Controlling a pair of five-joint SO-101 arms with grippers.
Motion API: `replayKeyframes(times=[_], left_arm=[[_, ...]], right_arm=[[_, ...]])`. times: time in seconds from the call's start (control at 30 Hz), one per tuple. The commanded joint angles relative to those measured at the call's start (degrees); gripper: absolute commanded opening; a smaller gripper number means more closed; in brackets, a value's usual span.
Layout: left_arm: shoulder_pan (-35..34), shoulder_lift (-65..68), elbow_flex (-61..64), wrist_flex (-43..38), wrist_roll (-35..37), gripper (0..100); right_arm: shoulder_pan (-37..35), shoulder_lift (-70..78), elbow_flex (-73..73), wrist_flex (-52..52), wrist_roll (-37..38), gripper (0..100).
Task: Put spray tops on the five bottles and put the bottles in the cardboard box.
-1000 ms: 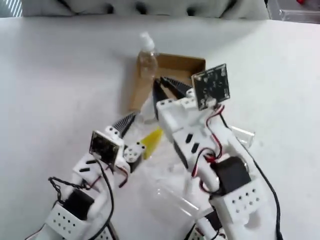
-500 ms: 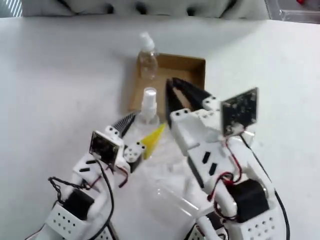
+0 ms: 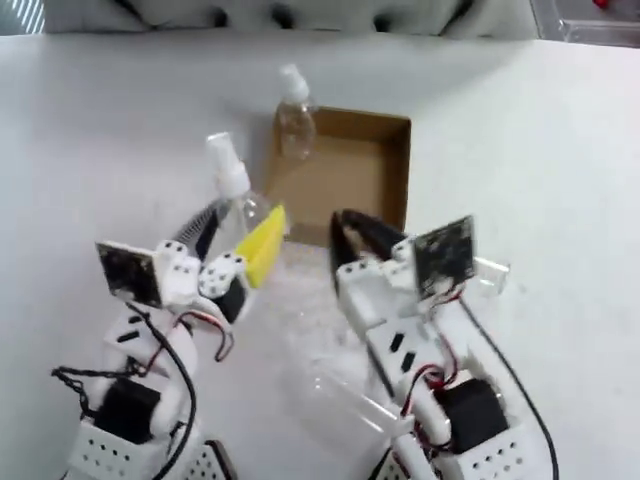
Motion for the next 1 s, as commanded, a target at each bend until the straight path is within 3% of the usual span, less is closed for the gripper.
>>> replayKeyframes(times=[0.0, 0.27, 0.57, 0.73, 0.83, 0.97], left_arm=[[-3.5, 4.1, -6.2, -4.8, 0.8, 2], [-6.1, 24.6, -21.5, -4.6, 3.9, 2], [1.8, 25.5, -28.0, -4.5, 3.9, 2], [6.5, 25.5, -32.7, 2.0, 3.4, 2], [9.4, 25.5, -34.5, 5.7, -0.5, 2], [10.5, 25.3, -35.0, 8.0, -2.2, 2]], right_arm=[[-8.7, -4.3, 3.6, -3.2, 0.0, 1.5], [-15.3, -12.2, 9.5, -3.1, 0.0, 1.5], [-19.7, -18.9, 11.7, -4.4, 0.1, 1.5], [-19.6, -19.0, 12.4, -4.4, 0.1, 1.5], [-19.4, -19.0, 12.4, -4.4, 0.1, 1.5], [-15.9, -19.0, 12.3, -4.4, 0.1, 1.5]])
